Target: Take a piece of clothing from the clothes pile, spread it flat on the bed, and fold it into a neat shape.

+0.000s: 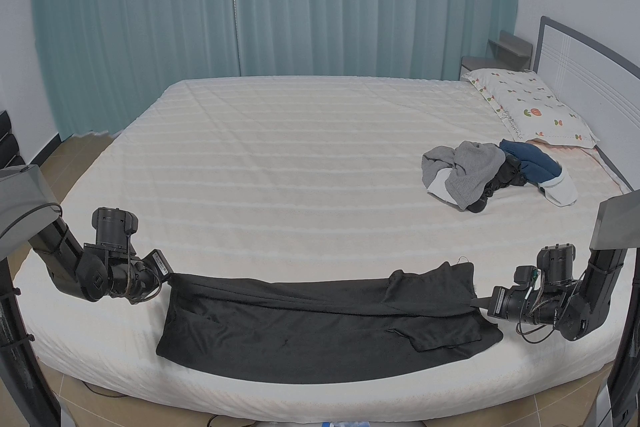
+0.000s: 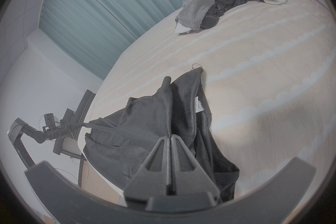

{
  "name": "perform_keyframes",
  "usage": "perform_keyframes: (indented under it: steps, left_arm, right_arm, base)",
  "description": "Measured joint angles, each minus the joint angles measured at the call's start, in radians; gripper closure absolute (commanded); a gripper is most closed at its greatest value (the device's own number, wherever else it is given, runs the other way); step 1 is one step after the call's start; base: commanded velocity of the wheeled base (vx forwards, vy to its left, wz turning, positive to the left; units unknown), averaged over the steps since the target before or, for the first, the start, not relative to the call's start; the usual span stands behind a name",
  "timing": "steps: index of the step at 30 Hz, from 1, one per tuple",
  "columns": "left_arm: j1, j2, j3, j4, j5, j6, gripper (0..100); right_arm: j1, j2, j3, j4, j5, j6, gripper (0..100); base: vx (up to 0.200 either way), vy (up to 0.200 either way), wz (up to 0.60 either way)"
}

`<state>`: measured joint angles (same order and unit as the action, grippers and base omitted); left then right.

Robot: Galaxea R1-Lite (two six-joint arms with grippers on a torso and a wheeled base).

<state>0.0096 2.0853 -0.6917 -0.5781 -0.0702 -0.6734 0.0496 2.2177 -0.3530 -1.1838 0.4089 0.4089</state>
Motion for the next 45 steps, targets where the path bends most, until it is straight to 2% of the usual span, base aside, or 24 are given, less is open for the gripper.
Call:
perform_keyframes:
  steps: [2,3,7,11,15,23,27,30,35,45]
  left_arm:
    - [0.000,-0.010,0.000,0.000,0.000,0.000,100]
    - [0.000,-0.014,0.000,0.001,0.000,0.000,100]
    - [0.000,-0.026,0.005,0.001,0.000,-0.001,100]
    - [-0.001,-0.029,0.006,0.001,0.000,-0.001,100]
    - [-0.001,-0.032,0.006,0.001,0.000,-0.003,100]
    - [-0.004,-0.036,0.003,0.001,0.000,-0.018,100]
    - [-0.006,-0.037,0.001,0.001,0.000,-0.024,100]
    - [-0.006,-0.036,0.000,0.000,0.000,-0.026,100]
    - [-0.007,-0.036,-0.001,0.000,0.000,-0.027,100]
    - [-0.007,-0.033,-0.001,0.000,0.000,-0.027,100]
  right_arm:
    - [0.000,0.000,0.000,0.000,-0.001,0.000,100]
    - [0.000,0.001,0.000,0.000,-0.001,0.000,0]
    - [0.002,0.003,0.000,0.000,-0.003,0.023,0]
    - [0.004,-0.017,-0.003,0.004,-0.021,0.083,0]
    - [0.037,-0.067,-0.002,0.017,-0.102,0.211,0]
    - [0.230,-0.183,-0.002,0.179,-0.308,0.474,0]
    - [0.306,-0.201,-0.030,0.270,-0.380,0.593,0]
    - [0.337,-0.190,-0.066,0.317,-0.414,0.630,0]
    - [0.346,-0.157,-0.112,0.333,-0.436,0.673,0]
    - [0.345,-0.081,-0.165,0.334,-0.454,0.693,0]
  base:
    - [0.000,0.000,0.00]
    - [0.000,0.000,0.00]
    - [0.000,0.000,0.00]
    - [0.000,0.000,0.00]
    - [0.000,0.000,0.00]
    - [0.000,0.000,0.00]
    - [0.000,0.000,0.00]
    - [0.000,0.000,0.00]
    - [0.000,0.000,0.00]
    - [0.000,0.000,0.00]
